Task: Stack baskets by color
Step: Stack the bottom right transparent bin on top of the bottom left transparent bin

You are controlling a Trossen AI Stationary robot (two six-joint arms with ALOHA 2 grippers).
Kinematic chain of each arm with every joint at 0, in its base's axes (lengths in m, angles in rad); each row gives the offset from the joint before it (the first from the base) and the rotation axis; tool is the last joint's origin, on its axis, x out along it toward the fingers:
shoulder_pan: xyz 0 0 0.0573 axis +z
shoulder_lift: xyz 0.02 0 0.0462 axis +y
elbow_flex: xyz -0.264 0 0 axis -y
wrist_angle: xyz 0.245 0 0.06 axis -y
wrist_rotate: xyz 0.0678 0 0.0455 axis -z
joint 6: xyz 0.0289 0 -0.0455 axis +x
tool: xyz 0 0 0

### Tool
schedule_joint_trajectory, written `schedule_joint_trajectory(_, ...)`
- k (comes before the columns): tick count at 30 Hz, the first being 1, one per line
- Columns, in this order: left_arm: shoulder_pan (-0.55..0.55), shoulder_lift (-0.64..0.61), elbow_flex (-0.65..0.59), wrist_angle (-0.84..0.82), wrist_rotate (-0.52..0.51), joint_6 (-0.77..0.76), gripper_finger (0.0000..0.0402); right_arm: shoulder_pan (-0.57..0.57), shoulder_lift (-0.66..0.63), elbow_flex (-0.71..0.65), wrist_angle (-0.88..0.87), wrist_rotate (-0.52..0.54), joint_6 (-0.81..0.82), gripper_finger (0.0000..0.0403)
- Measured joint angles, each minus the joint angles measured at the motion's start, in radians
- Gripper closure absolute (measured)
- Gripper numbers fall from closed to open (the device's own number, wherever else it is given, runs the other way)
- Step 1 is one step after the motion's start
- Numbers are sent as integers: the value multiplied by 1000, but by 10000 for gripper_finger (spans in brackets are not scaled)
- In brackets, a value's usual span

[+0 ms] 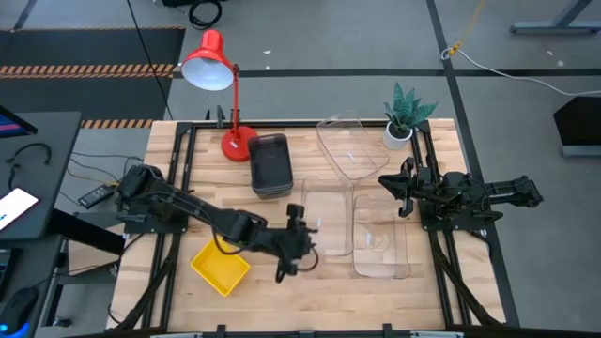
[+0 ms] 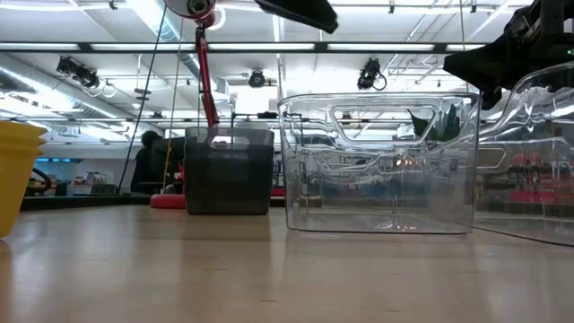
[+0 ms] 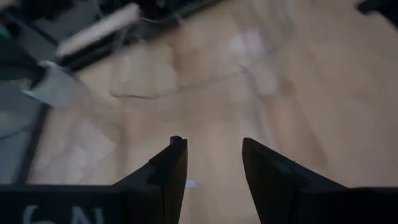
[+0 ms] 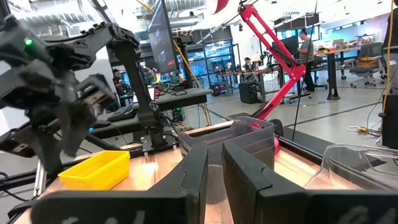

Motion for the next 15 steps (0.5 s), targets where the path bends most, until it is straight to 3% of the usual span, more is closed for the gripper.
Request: schedule_joint_trajectory(15, 106, 0, -21, -103, 30, -131, 242, 0, 0, 0, 0, 0, 0, 349)
